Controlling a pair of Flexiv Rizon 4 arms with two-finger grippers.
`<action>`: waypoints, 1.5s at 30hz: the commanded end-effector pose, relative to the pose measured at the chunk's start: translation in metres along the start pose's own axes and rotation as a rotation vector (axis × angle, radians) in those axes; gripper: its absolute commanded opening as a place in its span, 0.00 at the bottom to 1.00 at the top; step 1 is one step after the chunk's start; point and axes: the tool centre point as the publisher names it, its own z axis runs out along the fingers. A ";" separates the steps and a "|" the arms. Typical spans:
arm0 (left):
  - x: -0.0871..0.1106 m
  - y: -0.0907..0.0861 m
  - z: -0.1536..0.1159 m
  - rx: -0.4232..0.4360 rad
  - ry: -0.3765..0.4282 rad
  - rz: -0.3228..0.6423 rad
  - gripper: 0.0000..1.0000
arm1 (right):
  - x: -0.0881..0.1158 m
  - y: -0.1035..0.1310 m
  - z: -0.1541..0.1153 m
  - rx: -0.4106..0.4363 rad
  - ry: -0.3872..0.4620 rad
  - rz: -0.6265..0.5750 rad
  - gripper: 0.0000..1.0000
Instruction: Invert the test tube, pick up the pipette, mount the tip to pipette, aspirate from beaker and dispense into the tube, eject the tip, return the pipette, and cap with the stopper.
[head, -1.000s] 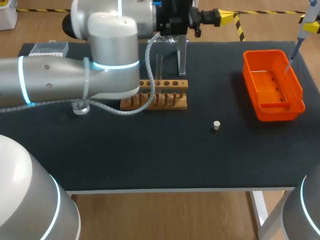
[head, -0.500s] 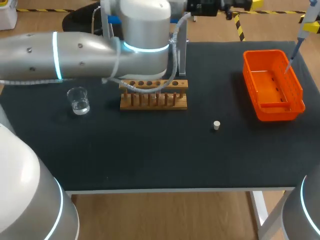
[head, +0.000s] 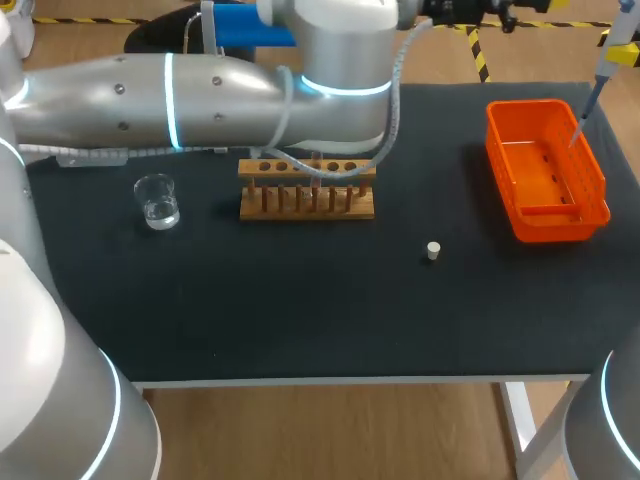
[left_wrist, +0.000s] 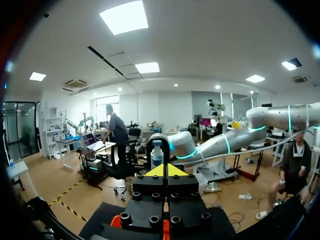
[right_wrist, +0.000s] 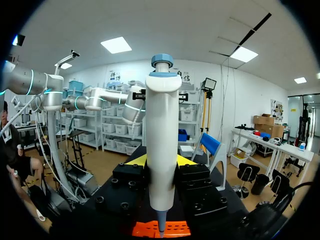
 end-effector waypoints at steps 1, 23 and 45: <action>0.001 -0.001 0.025 -0.026 -0.011 0.013 0.00 | 0.001 0.001 0.000 0.004 -0.001 0.000 0.00; -0.010 -0.014 0.062 -0.011 -0.008 0.065 0.00 | 0.001 0.001 0.000 0.004 -0.001 0.000 0.00; -0.013 -0.005 0.075 -0.002 0.011 0.032 0.00 | 0.001 0.001 0.000 0.004 -0.001 0.000 0.00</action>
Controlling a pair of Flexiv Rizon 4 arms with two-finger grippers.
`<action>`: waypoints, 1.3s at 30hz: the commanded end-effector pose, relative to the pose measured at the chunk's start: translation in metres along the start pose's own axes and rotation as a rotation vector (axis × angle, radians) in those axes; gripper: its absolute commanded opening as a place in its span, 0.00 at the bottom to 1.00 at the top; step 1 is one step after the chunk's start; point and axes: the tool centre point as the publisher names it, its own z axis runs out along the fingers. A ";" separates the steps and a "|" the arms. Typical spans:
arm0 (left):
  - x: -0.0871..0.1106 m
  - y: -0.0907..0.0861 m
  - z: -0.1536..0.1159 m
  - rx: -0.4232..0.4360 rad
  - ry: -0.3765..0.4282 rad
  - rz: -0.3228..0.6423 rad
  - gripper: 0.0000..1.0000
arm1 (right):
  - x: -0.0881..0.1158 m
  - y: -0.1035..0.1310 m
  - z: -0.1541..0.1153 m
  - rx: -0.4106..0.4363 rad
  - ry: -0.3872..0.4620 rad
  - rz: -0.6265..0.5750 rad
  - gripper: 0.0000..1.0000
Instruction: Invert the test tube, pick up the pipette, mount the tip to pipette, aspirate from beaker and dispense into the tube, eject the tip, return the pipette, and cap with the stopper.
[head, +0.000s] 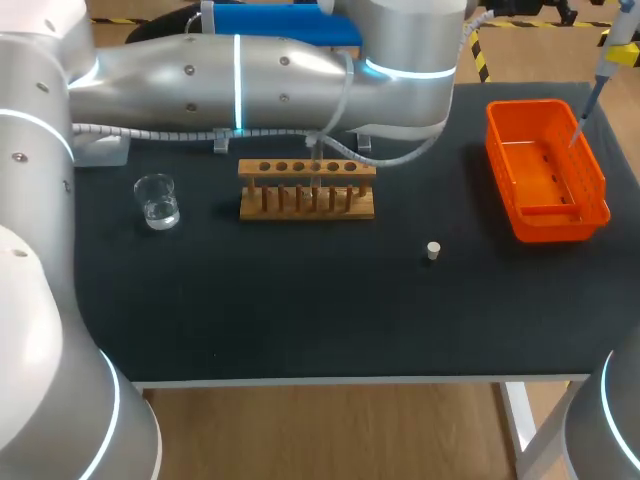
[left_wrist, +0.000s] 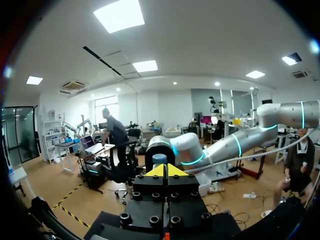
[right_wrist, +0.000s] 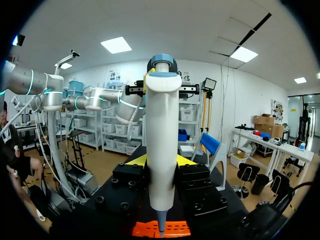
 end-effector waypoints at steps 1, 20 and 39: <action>-0.003 0.002 0.006 0.004 0.007 0.003 0.00 | 0.001 0.001 0.000 0.004 -0.001 0.000 0.00; -0.007 0.005 0.011 -0.005 0.019 -0.005 0.00 | 0.001 0.001 0.000 0.004 -0.001 0.000 0.00; -0.010 0.009 0.013 -0.013 0.023 -0.019 0.00 | 0.001 0.001 0.000 0.004 -0.001 0.000 0.00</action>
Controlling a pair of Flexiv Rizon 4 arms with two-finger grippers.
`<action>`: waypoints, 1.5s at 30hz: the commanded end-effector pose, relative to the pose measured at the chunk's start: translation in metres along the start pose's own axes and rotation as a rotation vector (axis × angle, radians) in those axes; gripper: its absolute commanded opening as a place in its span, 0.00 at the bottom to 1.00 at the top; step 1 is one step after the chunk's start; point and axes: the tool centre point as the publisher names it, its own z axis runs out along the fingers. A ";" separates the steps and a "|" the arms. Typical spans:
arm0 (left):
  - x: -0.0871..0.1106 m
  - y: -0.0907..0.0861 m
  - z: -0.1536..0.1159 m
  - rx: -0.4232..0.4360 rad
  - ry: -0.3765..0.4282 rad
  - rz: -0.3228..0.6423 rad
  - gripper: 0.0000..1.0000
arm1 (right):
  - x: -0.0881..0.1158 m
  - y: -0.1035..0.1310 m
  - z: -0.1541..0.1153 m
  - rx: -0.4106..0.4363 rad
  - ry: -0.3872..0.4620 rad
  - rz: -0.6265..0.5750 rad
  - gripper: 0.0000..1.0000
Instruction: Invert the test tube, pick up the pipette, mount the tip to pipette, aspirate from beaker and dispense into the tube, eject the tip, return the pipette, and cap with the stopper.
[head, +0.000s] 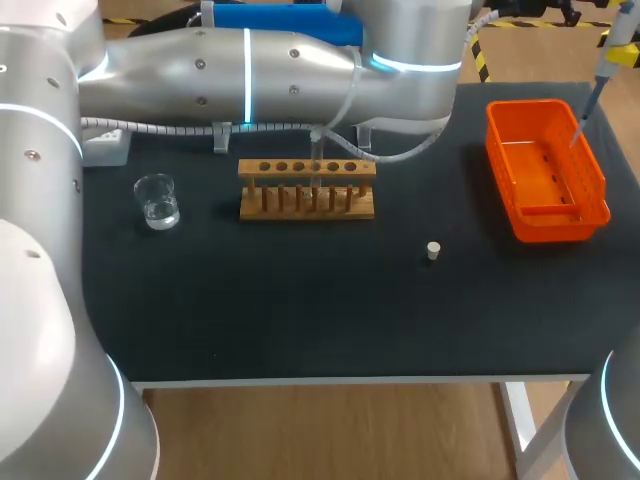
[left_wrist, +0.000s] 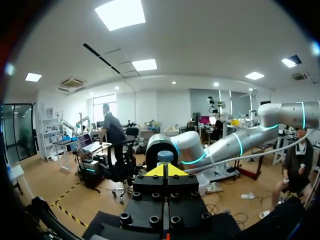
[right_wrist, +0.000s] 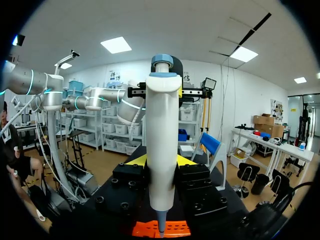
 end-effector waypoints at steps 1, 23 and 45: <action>-0.003 0.001 0.003 -0.008 0.005 -0.003 0.00 | 0.001 0.002 0.000 0.003 -0.001 0.000 0.00; -0.003 0.007 0.006 -0.011 0.020 -0.019 0.00 | 0.001 0.002 0.000 0.003 -0.001 0.000 0.00; -0.003 0.016 0.006 -0.016 0.036 -0.030 0.00 | 0.001 0.002 0.000 0.003 -0.001 0.000 0.00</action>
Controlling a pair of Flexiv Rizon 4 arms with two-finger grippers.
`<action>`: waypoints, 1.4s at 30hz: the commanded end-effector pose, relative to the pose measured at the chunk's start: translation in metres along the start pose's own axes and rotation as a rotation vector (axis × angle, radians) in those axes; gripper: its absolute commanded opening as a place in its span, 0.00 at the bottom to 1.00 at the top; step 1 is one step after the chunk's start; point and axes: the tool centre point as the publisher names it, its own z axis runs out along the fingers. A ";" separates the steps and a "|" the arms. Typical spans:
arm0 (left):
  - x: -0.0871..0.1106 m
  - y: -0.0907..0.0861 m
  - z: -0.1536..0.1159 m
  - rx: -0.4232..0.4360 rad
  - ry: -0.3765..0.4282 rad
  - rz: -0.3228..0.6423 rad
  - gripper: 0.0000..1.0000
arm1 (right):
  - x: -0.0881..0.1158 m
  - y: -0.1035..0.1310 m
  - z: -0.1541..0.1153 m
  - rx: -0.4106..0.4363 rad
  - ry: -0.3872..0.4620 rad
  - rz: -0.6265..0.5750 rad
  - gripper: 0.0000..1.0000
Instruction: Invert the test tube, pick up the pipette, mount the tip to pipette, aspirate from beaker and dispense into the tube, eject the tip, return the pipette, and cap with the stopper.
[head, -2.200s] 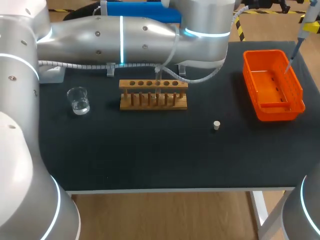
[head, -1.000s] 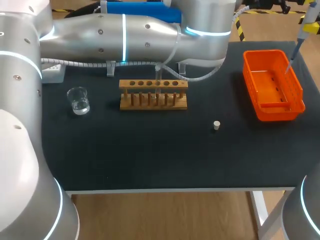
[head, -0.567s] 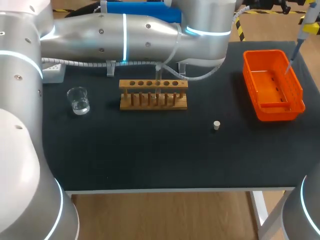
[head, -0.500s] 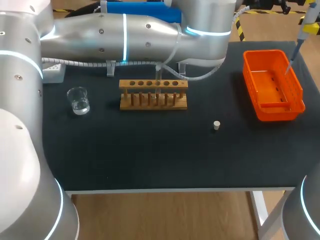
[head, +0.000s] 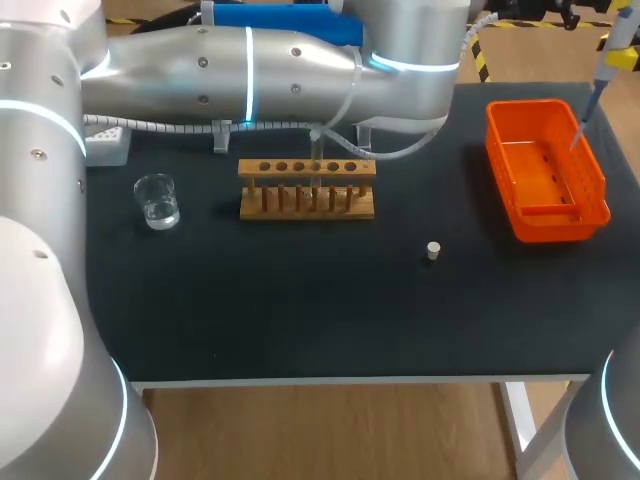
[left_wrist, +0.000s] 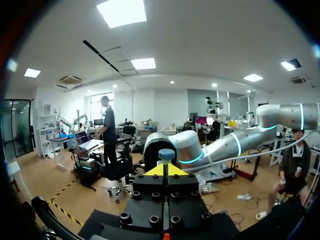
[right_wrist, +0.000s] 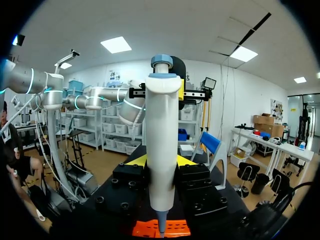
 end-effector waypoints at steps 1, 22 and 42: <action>-0.003 0.006 0.003 -0.009 0.008 -0.003 0.00 | 0.000 0.007 0.001 0.003 0.001 -0.001 0.00; -0.001 0.015 0.005 -0.017 0.032 -0.019 0.00 | 0.000 0.007 0.001 0.003 0.001 -0.001 0.00; 0.000 0.024 0.008 -0.027 0.061 -0.047 0.00 | 0.000 0.007 0.001 0.003 0.001 -0.001 0.00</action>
